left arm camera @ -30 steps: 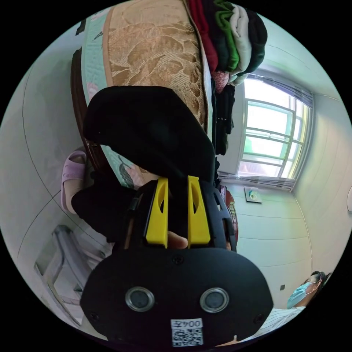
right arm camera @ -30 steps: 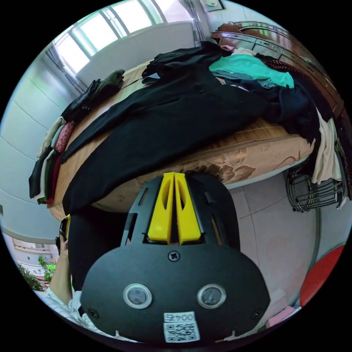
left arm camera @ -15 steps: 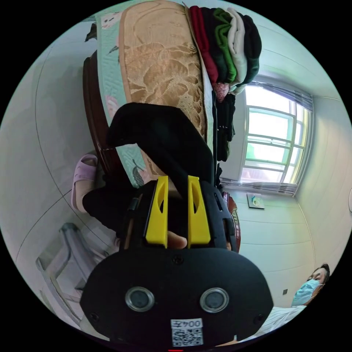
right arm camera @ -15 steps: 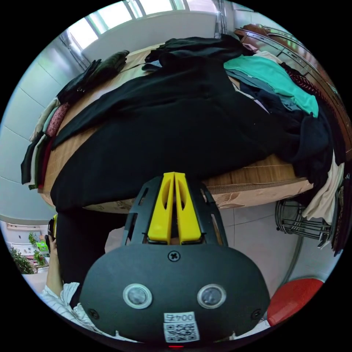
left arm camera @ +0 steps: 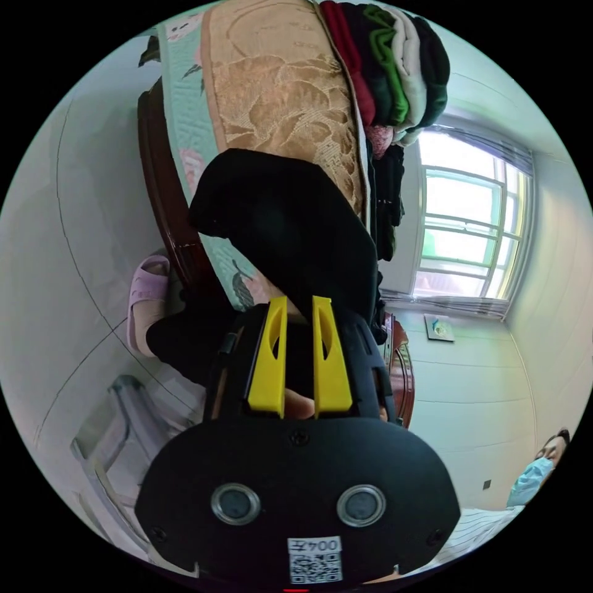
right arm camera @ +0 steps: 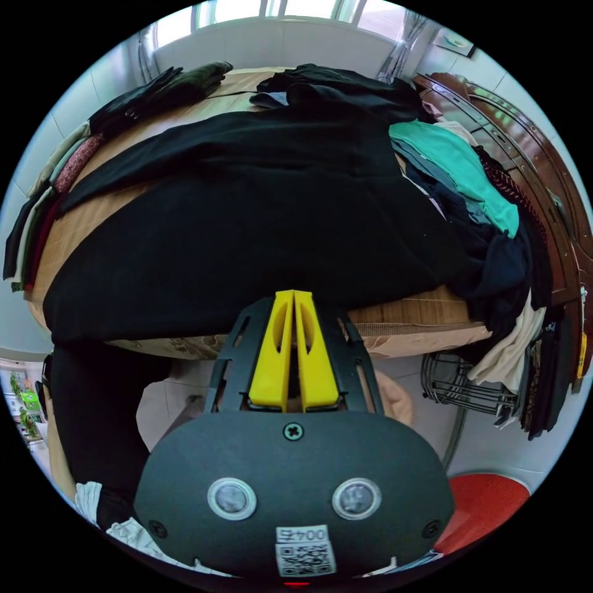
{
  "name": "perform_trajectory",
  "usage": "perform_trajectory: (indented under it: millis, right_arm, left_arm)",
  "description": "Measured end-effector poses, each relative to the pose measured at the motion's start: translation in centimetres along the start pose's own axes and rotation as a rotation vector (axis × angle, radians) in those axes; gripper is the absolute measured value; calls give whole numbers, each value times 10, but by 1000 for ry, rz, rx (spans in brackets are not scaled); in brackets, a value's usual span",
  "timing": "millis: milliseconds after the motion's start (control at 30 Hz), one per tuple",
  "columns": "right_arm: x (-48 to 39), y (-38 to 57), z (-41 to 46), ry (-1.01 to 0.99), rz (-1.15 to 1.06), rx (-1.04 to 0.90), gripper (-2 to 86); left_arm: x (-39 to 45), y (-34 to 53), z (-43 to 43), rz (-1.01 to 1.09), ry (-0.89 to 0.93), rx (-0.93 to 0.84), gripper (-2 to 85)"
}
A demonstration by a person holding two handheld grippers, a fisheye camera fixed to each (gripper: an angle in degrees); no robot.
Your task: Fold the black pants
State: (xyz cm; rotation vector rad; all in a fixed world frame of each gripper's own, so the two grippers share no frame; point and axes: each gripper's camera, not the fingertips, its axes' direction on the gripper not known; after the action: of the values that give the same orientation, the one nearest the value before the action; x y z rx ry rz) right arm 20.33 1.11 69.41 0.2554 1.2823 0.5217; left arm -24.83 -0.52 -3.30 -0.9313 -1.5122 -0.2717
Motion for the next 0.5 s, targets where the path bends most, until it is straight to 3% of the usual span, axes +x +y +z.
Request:
perform_trajectory:
  millis: [300, 500]
  right_arm:
    - [-16, -11, 5, 105, -59, -11, -7]
    - [35, -14, 7, -134, 63, -9, -7]
  left_arm:
    - [-15, -2, 8, 12, 18, -24, 70]
    - [-28, -2, 12, 41, 9, -48, 81]
